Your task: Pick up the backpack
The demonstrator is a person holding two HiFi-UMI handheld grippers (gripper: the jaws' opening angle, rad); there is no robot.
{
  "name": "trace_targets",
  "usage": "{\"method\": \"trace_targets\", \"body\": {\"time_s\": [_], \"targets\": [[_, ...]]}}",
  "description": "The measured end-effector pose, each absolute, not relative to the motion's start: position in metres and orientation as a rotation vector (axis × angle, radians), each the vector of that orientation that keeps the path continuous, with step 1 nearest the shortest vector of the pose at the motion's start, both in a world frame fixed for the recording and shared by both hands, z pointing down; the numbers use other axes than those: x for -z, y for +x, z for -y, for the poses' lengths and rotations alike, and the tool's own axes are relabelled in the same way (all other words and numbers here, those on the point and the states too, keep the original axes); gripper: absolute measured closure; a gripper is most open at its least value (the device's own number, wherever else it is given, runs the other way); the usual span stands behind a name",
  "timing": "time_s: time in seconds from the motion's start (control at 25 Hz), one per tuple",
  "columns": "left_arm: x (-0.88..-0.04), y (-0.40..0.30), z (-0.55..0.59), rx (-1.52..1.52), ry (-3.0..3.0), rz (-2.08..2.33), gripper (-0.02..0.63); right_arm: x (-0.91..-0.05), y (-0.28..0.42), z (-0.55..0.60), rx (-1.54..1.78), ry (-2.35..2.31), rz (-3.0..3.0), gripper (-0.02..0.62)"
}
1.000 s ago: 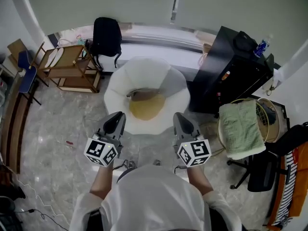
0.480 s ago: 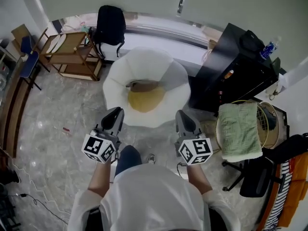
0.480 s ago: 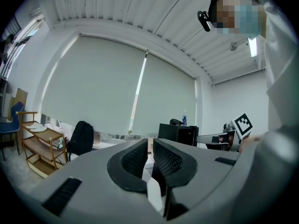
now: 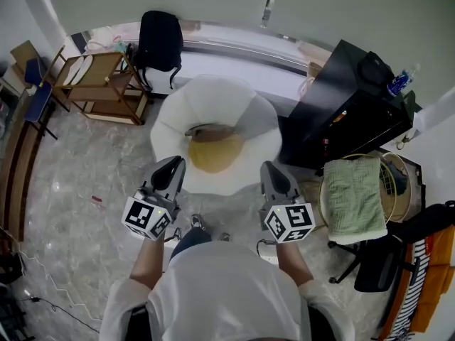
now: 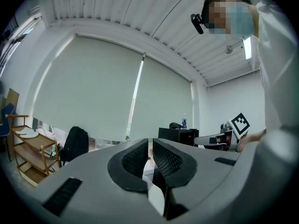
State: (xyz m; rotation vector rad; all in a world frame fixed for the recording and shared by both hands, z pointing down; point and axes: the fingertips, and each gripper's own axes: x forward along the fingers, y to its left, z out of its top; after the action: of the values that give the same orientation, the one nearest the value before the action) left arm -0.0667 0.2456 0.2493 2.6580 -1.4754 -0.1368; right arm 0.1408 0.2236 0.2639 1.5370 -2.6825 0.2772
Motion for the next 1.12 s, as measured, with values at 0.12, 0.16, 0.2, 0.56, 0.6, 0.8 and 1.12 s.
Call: {"method": "trace_targets", "body": {"time_s": [0.12,0.16,0.2,0.56,0.6,0.8,1.12], "targets": [[-0.246,-0.079,-0.229,0.137,2.674,1.452,0.551,-0.260,0.126,-0.210,-0.275,1.554,2.679,0.566],[-0.246,-0.085,-0.224,0.139,2.676,1.449,0.551,-0.260,0.120,-0.206,-0.273,1.557,2.679,0.566],[-0.246,-0.090,-0.219,0.140,2.674,1.450,0.551,-0.260,0.115,-0.203,-0.272,1.560,2.678,0.566],[-0.253,-0.137,-0.187,0.138,2.679,1.411,0.551,-0.260,0.071,-0.173,-0.237,1.604,2.629,0.566],[-0.254,-0.141,-0.184,0.137,2.682,1.403,0.551,-0.261,0.068,-0.171,-0.238,1.608,2.626,0.566],[-0.258,-0.148,-0.170,0.138,2.683,1.376,0.551,-0.262,0.056,-0.161,-0.237,1.611,2.619,0.566],[-0.263,-0.131,-0.146,0.113,2.667,1.377,0.551,-0.267,0.067,-0.131,-0.260,1.575,2.630,0.566]]}}
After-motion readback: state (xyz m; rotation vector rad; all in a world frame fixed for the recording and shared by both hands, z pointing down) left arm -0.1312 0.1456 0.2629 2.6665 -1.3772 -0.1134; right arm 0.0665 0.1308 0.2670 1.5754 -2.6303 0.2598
